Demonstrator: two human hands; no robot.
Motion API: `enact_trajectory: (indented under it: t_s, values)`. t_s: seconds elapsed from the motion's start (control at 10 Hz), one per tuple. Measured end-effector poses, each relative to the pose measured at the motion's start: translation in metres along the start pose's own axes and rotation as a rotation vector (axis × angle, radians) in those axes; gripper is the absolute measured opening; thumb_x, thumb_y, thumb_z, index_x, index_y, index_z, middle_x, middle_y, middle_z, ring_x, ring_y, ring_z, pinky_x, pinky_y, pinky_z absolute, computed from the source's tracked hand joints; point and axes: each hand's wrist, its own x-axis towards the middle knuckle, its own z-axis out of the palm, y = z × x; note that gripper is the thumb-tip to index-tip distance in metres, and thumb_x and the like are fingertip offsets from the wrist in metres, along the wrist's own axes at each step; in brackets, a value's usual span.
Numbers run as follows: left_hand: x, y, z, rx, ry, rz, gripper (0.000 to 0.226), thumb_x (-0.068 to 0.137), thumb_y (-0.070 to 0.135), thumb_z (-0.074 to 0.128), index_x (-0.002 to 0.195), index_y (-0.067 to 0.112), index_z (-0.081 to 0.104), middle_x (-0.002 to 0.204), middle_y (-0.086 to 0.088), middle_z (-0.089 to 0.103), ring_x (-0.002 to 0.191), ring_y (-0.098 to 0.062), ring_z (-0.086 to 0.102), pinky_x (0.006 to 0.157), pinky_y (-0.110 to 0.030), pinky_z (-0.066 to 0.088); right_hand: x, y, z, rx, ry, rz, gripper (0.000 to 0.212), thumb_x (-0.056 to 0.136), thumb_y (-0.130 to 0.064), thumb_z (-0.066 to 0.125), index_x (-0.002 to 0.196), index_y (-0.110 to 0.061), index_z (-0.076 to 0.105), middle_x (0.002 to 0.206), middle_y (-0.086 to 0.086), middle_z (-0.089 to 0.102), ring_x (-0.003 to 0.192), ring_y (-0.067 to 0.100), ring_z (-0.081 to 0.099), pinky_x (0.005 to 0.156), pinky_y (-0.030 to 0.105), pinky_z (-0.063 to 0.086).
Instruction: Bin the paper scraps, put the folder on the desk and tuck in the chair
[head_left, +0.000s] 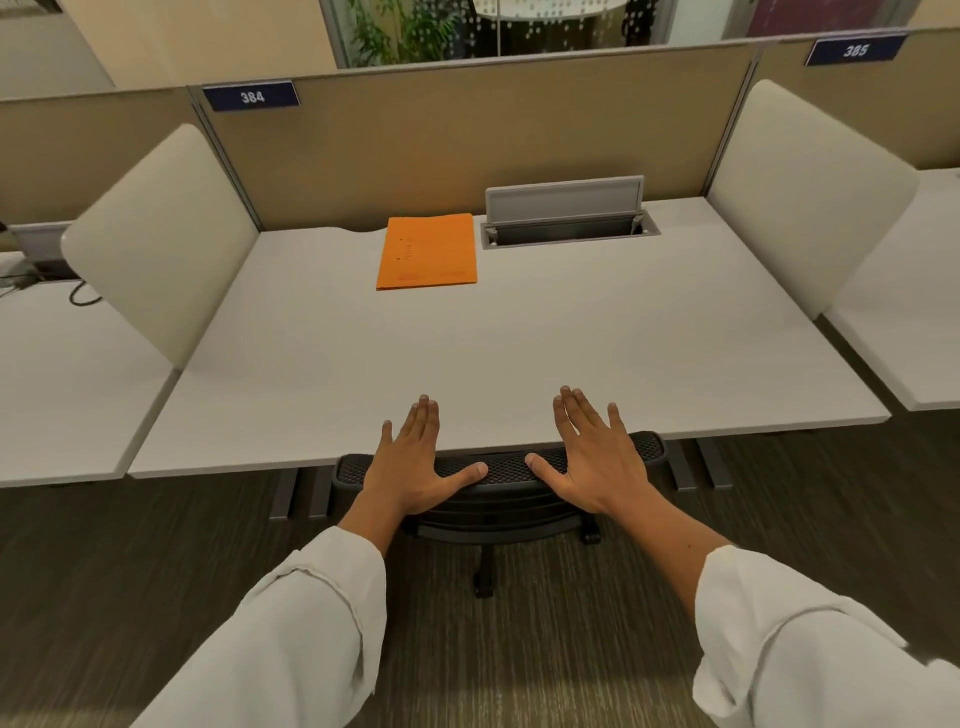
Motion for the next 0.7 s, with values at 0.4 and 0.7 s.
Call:
enact_trajectory:
  t_s: [0.4, 0.7]
  values:
    - [-0.007, 0.003, 0.004, 0.05, 0.076, 0.02, 0.129, 0.065, 0.1, 0.005, 0.157, 0.012, -0.017, 0.166, -0.005, -0.022, 0.154, -0.019, -0.017, 0.126, -0.053, -0.004, -0.002, 0.001, 0.004, 0.037, -0.008, 0.022, 0.106, 0.084, -0.084, 0.006, 0.157, -0.01, -0.012, 0.166, 0.007, -0.016, 0.153, 0.02, -0.017, 0.122, 0.057, -0.007]
    - [0.013, 0.026, -0.058, 0.091, 0.396, -0.07, 0.113, 0.078, 0.09, 0.005, 0.156, 0.011, -0.019, 0.164, -0.01, -0.027, 0.152, -0.028, -0.027, 0.123, -0.053, -0.014, 0.002, 0.025, -0.052, 0.02, 0.157, 0.099, 0.098, 0.086, -0.078, 0.002, 0.153, -0.01, -0.022, 0.162, 0.007, -0.029, 0.149, 0.022, -0.028, 0.12, 0.058, -0.012]
